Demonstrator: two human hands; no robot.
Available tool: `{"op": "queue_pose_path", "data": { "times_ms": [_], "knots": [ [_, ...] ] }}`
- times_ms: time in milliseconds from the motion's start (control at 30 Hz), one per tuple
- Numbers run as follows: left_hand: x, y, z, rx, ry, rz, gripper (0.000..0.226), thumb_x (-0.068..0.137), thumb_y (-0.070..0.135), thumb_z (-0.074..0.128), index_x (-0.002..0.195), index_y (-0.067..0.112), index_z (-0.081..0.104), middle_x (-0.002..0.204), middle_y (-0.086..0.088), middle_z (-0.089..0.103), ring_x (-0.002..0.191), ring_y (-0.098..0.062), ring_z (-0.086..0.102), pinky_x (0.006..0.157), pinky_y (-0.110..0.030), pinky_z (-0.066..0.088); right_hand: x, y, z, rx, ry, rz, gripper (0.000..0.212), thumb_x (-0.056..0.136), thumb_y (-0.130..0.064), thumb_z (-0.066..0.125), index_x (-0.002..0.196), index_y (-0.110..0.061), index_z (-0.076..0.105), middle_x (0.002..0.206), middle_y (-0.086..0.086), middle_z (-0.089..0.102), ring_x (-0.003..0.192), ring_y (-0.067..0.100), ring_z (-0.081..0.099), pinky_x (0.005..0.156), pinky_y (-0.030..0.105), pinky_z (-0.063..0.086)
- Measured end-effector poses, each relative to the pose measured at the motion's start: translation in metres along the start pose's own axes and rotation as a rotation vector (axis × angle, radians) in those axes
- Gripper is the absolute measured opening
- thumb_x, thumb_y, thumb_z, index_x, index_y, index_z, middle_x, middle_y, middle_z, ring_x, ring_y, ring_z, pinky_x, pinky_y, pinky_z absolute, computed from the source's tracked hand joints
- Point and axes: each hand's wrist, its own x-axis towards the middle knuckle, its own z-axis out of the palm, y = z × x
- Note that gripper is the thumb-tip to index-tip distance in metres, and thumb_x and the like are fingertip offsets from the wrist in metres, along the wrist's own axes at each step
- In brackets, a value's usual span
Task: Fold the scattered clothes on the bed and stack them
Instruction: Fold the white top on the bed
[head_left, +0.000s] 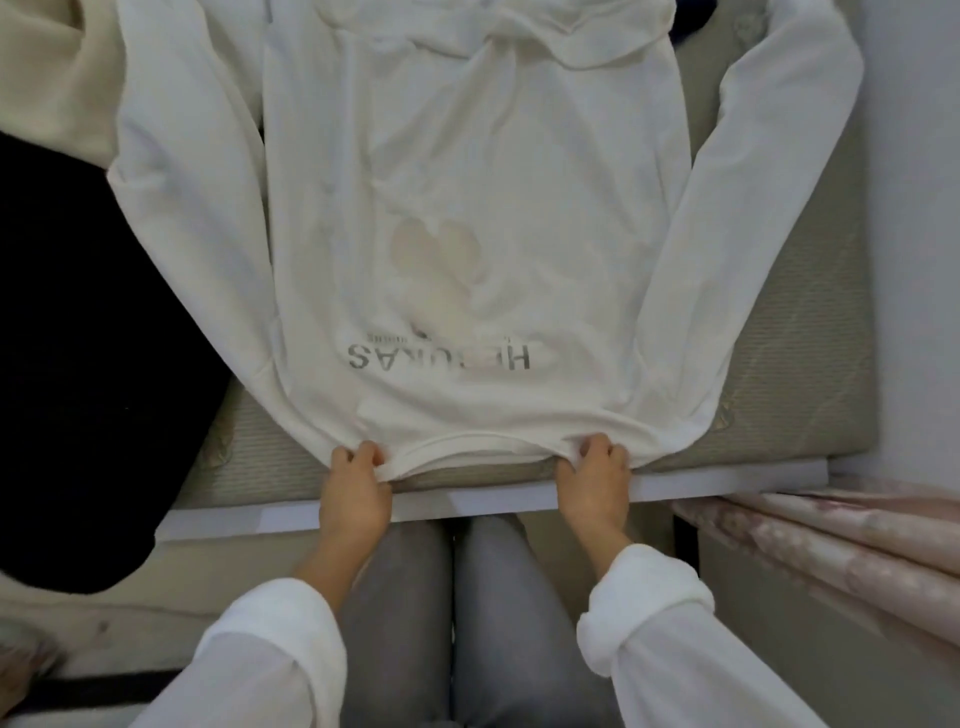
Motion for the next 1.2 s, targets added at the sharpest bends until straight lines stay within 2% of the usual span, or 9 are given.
{"op": "queue_pose_path", "data": {
  "times_ms": [100,167,300,400,533,733,1000,1100,1200],
  "knots": [
    [0.010,-0.003,-0.018,0.071,-0.088,0.048,0.013,0.079,0.007,0.058,0.091,0.011,0.062,0.099,-0.012,0.058,0.091,-0.032,0.057,0.070,-0.031,0.041,0.010,0.007,-0.017,-0.011,0.030,-0.127,0.009,0.088,-0.007,0.054,0.097,-0.008,0.056,0.103,0.010,0.054,0.095,0.029,0.053,0.073,0.031,0.038],
    [0.014,0.004,-0.036,0.209,-0.255,0.024,0.013,0.077,0.006,0.053,0.079,0.015,0.062,0.088,-0.006,0.063,0.084,-0.026,0.060,0.066,-0.029,0.043,0.016,0.011,-0.031,-0.194,-0.052,-0.213,0.016,0.082,0.001,0.052,0.091,-0.009,0.062,0.098,0.009,0.057,0.096,0.028,0.054,0.071,0.030,0.040],
    [0.025,0.030,-0.070,0.436,-0.722,-0.055,0.030,0.080,0.009,0.058,0.110,0.009,0.062,0.106,-0.009,0.065,0.088,-0.022,0.065,0.070,-0.027,0.052,0.030,0.005,-0.054,-0.365,-0.565,-0.153,0.009,0.078,-0.014,0.065,0.087,-0.015,0.069,0.091,0.003,0.063,0.092,0.022,0.062,0.075,0.028,0.047],
    [0.042,0.054,-0.088,0.316,-0.882,-0.117,0.032,0.084,0.024,0.063,0.114,0.013,0.060,0.101,-0.005,0.065,0.076,-0.020,0.066,0.070,-0.028,0.054,0.049,-0.027,-0.074,-0.134,-0.625,-0.084,0.036,0.082,-0.037,0.069,0.098,-0.005,0.071,0.094,0.006,0.066,0.085,0.019,0.060,0.080,0.030,0.049],
    [0.089,0.097,-0.110,0.003,-0.427,0.101,0.021,0.089,0.022,0.058,0.105,0.011,0.065,0.092,-0.006,0.065,0.073,-0.020,0.065,0.064,-0.025,0.047,0.091,-0.090,-0.105,-0.074,-0.285,-0.200,0.022,0.090,-0.028,0.059,0.102,-0.013,0.068,0.104,0.008,0.067,0.086,0.020,0.058,0.076,0.027,0.044],
    [0.168,0.165,-0.159,-0.213,-0.009,0.205,0.018,0.091,0.021,0.053,0.105,0.019,0.063,0.100,0.001,0.063,0.081,-0.018,0.060,0.064,-0.026,0.040,0.171,-0.167,-0.131,-0.051,-0.141,-0.306,0.018,0.090,-0.022,0.053,0.101,-0.013,0.065,0.101,0.006,0.066,0.084,0.022,0.060,0.075,0.031,0.050],
    [0.287,0.222,-0.207,0.053,0.488,0.424,0.046,0.088,0.012,0.054,0.133,0.012,0.047,0.141,-0.013,0.039,0.124,-0.031,0.037,0.094,-0.044,0.038,0.290,-0.232,-0.173,-0.052,0.370,-0.451,0.040,0.093,-0.012,0.051,0.133,-0.012,0.046,0.129,0.010,0.047,0.109,0.028,0.051,0.084,0.037,0.042],
    [0.322,0.231,-0.215,0.246,0.525,0.557,0.062,0.089,0.014,0.055,0.146,0.019,0.032,0.156,-0.009,0.021,0.142,-0.030,0.016,0.107,-0.051,0.028,0.326,-0.242,-0.178,-0.254,0.524,-0.494,0.065,0.080,0.007,0.054,0.139,-0.019,0.042,0.144,0.013,0.033,0.117,0.032,0.042,0.088,0.039,0.037],
    [0.351,0.239,-0.220,0.331,0.482,0.576,0.060,0.094,0.028,0.051,0.149,0.028,0.026,0.158,-0.003,0.018,0.146,-0.025,0.008,0.112,-0.051,0.016,0.354,-0.240,-0.184,-0.364,0.609,-0.548,0.056,0.079,0.005,0.060,0.128,-0.023,0.055,0.144,0.014,0.037,0.120,0.034,0.037,0.088,0.044,0.032]
  ]
}}
